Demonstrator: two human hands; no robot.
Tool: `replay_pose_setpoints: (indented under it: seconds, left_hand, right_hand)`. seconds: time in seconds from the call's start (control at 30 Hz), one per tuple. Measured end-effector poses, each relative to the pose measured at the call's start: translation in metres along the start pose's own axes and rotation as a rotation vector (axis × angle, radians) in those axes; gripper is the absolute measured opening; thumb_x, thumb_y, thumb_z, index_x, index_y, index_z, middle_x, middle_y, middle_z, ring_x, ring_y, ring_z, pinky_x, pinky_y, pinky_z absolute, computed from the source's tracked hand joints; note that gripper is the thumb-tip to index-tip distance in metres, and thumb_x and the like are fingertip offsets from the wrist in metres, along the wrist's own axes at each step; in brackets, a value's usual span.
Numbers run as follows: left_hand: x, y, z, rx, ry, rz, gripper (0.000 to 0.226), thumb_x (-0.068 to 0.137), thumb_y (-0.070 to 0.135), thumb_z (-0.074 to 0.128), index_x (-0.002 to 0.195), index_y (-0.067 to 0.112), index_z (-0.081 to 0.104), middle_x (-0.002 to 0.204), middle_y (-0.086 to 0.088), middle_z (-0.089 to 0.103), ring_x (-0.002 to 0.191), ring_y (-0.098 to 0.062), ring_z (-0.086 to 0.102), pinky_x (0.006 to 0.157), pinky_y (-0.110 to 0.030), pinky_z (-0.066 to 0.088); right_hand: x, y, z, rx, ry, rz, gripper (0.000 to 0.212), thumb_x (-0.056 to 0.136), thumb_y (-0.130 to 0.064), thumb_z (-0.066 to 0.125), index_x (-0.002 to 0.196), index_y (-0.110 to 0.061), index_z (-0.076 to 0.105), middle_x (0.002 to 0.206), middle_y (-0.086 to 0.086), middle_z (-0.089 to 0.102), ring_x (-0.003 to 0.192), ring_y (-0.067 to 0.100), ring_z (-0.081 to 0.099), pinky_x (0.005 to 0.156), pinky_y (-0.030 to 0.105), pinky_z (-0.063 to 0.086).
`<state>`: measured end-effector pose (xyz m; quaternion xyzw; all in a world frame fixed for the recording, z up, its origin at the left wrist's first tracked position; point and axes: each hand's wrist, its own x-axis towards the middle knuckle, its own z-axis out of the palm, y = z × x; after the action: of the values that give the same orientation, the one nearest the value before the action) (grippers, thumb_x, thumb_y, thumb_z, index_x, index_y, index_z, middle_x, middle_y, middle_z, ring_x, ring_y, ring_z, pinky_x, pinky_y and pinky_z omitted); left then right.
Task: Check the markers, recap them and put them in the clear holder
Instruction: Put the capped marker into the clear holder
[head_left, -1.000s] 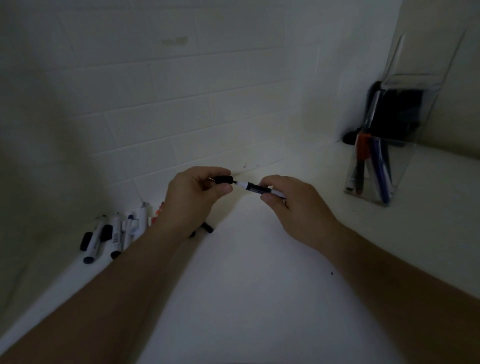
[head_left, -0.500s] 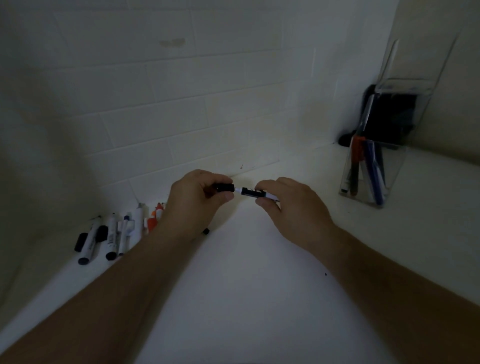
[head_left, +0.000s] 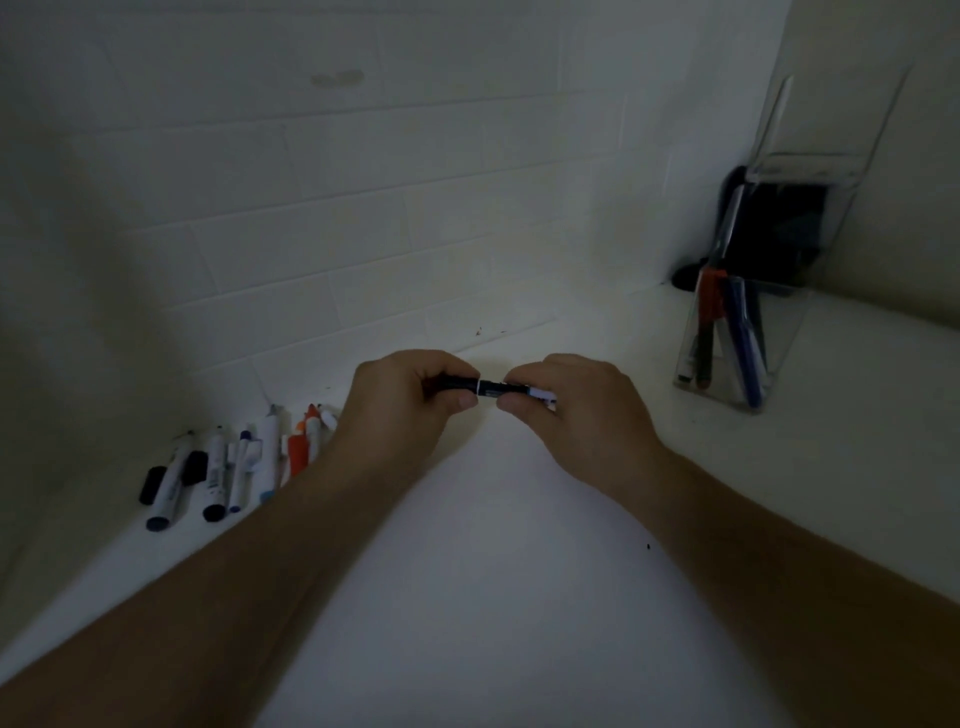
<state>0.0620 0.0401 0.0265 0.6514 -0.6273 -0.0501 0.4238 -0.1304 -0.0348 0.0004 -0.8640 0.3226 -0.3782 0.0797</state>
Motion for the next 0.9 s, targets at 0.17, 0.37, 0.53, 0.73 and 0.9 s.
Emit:
replay_pose_setpoints:
  seconds: [0.17,0.37,0.53,0.73,0.9]
  left_hand:
    - [-0.002,-0.001,0.002,0.052,-0.034,0.053,0.017,0.079,0.020,0.082,0.090,0.032,0.078,0.082,0.013,0.072,0.079,-0.005,0.064,0.070,-0.019,0.043]
    - [-0.006,0.005,-0.003,0.059,0.009,0.084,0.015,0.081,0.020,0.080,0.092,0.031,0.078,0.082,0.015,0.072,0.078,-0.003,0.063,0.072,-0.020,0.045]
    - [-0.008,0.014,0.007,-0.024,-0.003,0.051,0.022,0.079,0.027,0.082,0.088,0.044,0.071,0.081,0.026,0.068,0.080,0.007,0.063,0.073,-0.007,0.042]
    - [-0.014,0.018,0.019,-0.103,-0.008,0.153,0.047,0.089,0.033,0.071,0.132,0.038,0.052,0.102,0.020,0.065,0.090,0.002,0.061,0.081,-0.011,0.045]
    - [-0.027,0.009,0.042,0.148,-0.068,0.514,0.038,0.093,0.024,0.062,0.130,0.028,0.059,0.117,0.005,0.061,0.109,-0.013,0.053,0.095,-0.025,0.040]
  right_hand:
    - [-0.002,0.003,-0.001,0.006,-0.063,0.006,0.030,0.094,-0.056,0.048,0.096,-0.035,0.070,0.075,-0.009,0.059,0.072,0.007,0.053,0.067,0.039,0.048]
    - [0.001,-0.005,-0.004,0.023,-0.052,-0.003,0.027,0.095,-0.050,0.050,0.107,-0.035,0.070,0.085,-0.010,0.066,0.080,0.013,0.059,0.070,0.039,0.049]
    - [0.001,-0.014,-0.018,-0.355,-0.155,-0.084,0.024,0.101,-0.038,0.049,0.124,-0.042,0.056,0.092,-0.010,0.065,0.086,0.020,0.049,0.073,0.037,0.038]
    - [0.014,-0.021,-0.069,-0.328,-0.117,-0.041,0.012,0.100,-0.027,0.053,0.109,-0.025,0.059,0.093,-0.003,0.057,0.086,0.021,0.053,0.074,0.036,0.042]
    - [0.028,-0.008,-0.156,-0.323,0.283,0.103,0.028,0.097,-0.024,0.062,0.124,-0.013,0.064,0.104,0.001,0.059,0.087,0.012,0.050,0.079,0.018,0.031]
